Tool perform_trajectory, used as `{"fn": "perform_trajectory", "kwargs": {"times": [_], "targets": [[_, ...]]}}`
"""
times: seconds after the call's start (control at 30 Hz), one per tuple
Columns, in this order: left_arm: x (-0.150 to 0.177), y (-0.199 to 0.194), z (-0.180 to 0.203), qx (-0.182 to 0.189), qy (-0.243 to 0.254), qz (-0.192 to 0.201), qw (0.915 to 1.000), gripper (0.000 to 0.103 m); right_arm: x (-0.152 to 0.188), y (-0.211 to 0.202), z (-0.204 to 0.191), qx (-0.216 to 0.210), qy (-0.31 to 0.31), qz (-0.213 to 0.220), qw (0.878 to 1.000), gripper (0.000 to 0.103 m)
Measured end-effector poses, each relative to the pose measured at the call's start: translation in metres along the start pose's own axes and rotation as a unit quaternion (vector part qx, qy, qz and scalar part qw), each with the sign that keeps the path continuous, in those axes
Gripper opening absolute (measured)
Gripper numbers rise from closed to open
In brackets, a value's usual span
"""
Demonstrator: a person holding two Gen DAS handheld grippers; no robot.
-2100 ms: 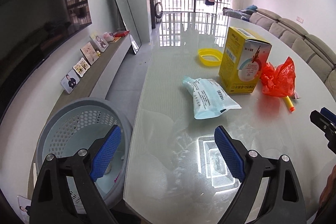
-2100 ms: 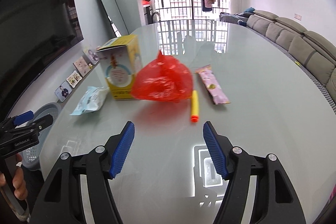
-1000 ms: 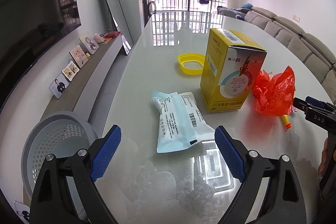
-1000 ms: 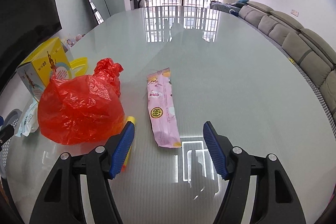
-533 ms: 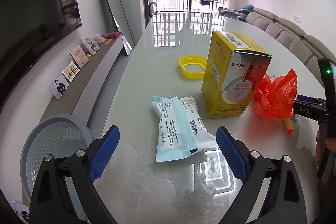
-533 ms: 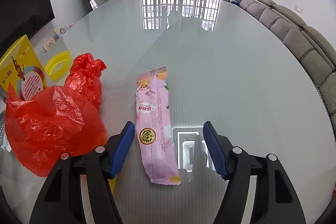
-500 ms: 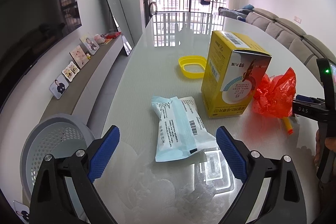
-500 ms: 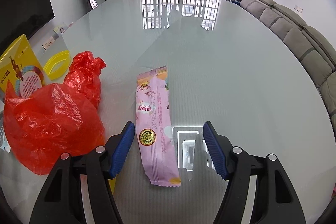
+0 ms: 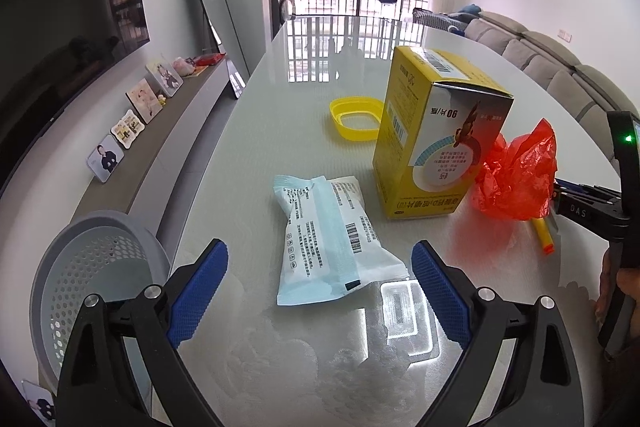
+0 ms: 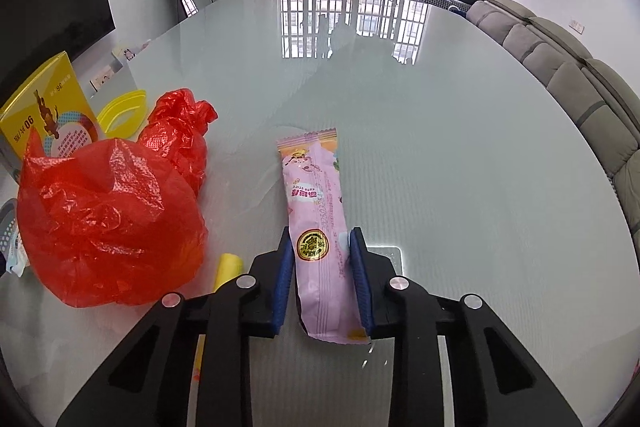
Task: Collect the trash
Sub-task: 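Grasp the pink snack wrapper with the right gripper while the left gripper grasps the blue-white packet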
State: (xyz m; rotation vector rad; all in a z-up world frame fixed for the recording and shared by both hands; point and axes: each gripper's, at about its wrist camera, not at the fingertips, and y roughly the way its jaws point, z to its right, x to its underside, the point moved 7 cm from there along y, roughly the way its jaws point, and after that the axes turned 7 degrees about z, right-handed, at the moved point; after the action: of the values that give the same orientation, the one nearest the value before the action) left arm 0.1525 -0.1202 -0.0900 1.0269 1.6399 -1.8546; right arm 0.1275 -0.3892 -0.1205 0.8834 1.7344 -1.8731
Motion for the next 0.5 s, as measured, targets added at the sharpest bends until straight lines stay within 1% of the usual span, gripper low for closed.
{"fn": "perform_trajectory", "kwargs": {"times": [0.13, 0.3, 0.5], "targets": [[0.001, 0.002, 0.000, -0.002, 0.002, -0.004, 1.0000, 0.091, -0.001, -0.012, 0.008, -0.007, 0.018, 0.018, 1.000, 0.027], [0.000, 0.004, 0.007, -0.004, 0.012, -0.008, 0.9999, 0.092, 0.000, -0.017, 0.019, -0.013, 0.037, 0.024, 0.999, 0.027], [-0.001, 0.023, 0.014, -0.006, 0.022, -0.029, 0.9993, 0.093, -0.002, -0.026, 0.031, -0.024, 0.063, 0.037, 0.997, 0.027]]}}
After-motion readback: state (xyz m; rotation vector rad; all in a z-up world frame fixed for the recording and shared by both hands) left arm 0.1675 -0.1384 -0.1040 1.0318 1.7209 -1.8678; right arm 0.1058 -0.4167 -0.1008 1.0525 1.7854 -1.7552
